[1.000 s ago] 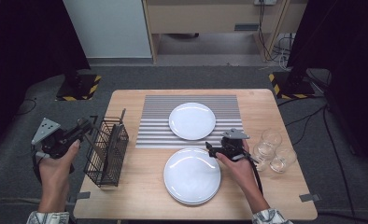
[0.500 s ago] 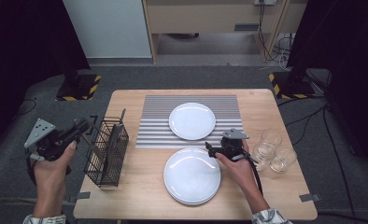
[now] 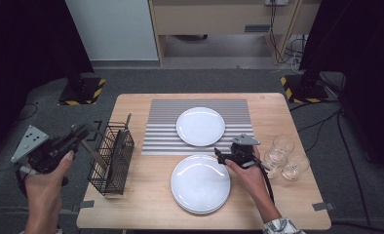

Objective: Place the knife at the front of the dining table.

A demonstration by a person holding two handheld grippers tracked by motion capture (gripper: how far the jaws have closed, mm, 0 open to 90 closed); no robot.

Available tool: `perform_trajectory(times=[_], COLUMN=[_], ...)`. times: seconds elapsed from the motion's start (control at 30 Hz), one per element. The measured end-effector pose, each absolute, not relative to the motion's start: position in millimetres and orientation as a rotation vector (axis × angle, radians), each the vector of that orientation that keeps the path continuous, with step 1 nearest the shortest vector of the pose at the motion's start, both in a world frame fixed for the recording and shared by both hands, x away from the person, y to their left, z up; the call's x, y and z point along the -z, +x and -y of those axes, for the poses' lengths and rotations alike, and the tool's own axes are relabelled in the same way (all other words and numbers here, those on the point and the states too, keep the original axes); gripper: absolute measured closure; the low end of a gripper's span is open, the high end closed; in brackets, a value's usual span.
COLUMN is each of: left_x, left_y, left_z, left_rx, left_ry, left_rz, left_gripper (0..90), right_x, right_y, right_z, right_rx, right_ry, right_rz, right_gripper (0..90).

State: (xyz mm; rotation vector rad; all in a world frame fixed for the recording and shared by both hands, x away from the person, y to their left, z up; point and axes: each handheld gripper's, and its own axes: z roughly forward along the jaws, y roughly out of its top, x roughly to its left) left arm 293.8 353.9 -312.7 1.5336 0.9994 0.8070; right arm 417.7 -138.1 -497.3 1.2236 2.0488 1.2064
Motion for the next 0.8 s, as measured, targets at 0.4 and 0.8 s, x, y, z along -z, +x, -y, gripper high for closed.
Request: perform_trajectory(times=[0.4, 0.8], left_x=[292, 286], left_y=[282, 282], left_z=[-339, -327], left_rx=[-0.811, -0.781], left_ry=[1.546, 1.532], left_rz=[-0.92, -0.888], left_gripper=[82.5, 82.5], right_x=[494, 493], right_y=[416, 416], right_z=[138, 138], right_rx=[-1.216, -1.217], right_ry=[1.224, 1.221], right_rz=[-2.039, -2.038], right_gripper=[11.0, 11.0])
